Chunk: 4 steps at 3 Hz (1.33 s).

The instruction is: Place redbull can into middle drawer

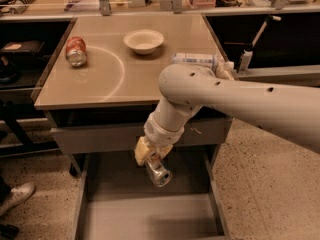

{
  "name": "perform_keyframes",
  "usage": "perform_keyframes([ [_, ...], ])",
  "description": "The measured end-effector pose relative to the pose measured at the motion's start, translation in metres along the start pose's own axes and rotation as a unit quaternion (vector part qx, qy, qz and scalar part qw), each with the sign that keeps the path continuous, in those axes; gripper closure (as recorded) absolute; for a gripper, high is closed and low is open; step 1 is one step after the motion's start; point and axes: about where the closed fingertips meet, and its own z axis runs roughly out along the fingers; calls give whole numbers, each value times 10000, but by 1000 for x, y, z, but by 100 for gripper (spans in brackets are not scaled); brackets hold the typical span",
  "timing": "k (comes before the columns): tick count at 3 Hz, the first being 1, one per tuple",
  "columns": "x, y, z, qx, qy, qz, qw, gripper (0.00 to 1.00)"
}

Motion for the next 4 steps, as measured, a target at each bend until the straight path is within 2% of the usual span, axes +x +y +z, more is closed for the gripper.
perform_keyframes([
  [1, 10, -17, 43, -342, 34, 268, 9991, 100],
  [2, 12, -36, 86, -770, -38, 632, 9950, 100],
  [3, 19, -40, 131, -918, 348, 845, 9916, 100],
  [4, 20, -39, 137, -941, 399, 851, 9911, 100],
])
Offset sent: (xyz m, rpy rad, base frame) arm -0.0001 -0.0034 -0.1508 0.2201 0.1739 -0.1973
